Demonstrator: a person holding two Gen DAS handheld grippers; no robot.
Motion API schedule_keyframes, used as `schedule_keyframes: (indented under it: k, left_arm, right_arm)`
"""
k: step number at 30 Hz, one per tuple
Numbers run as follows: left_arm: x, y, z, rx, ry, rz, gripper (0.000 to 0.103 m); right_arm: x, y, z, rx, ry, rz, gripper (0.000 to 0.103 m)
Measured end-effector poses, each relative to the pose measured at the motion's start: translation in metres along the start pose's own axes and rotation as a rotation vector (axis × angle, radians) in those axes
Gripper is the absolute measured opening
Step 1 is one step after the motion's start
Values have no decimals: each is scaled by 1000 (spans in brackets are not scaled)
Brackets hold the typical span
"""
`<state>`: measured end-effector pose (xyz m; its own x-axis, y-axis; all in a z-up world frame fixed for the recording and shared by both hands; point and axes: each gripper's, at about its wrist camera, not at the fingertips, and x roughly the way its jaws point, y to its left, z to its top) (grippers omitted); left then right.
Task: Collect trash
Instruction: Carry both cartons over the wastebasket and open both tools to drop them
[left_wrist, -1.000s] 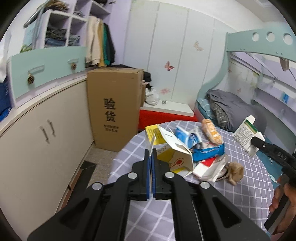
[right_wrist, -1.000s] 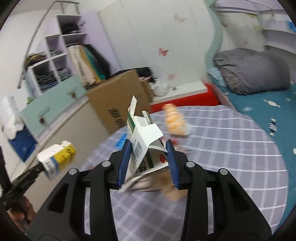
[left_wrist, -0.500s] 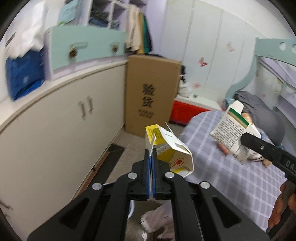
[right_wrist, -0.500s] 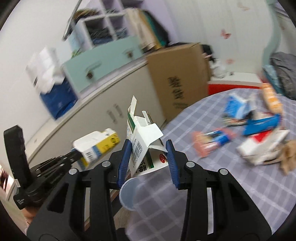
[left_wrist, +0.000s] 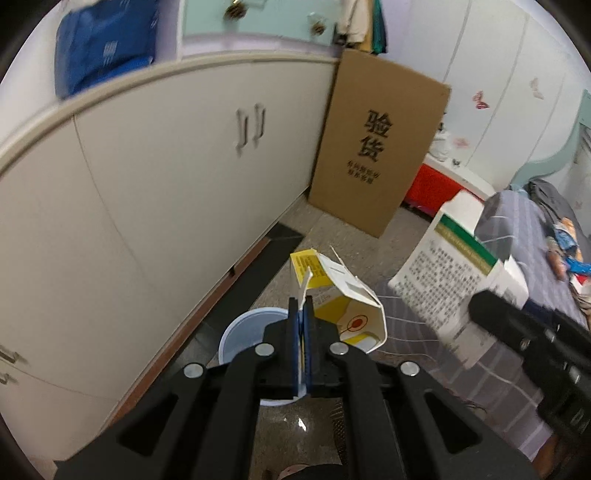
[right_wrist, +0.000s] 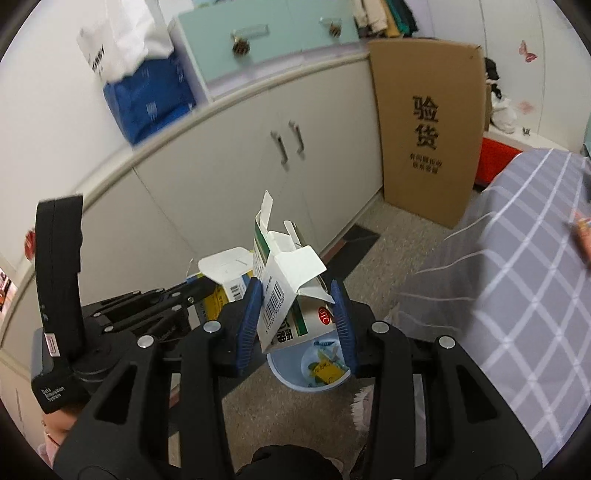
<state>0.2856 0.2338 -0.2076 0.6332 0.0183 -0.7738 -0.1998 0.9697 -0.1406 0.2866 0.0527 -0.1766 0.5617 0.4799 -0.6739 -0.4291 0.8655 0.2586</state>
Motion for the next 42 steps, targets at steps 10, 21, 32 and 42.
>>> schedule_keyframes:
  k: [10, 21, 32, 42]
  left_arm:
    - [42, 27, 1, -92, 61, 14, 64]
    - [44, 38, -2, -101, 75, 39, 69]
    - [25, 70, 2, -171, 12, 167, 71]
    - [5, 80, 7, -170, -32, 226, 75]
  right_arm:
    - [43, -3, -10, 20, 65, -48, 38]
    - [60, -2, -16, 32, 105, -35, 38]
    - [69, 13, -4, 17, 69, -7, 49]
    - [75, 29, -2, -19, 62, -42, 68]
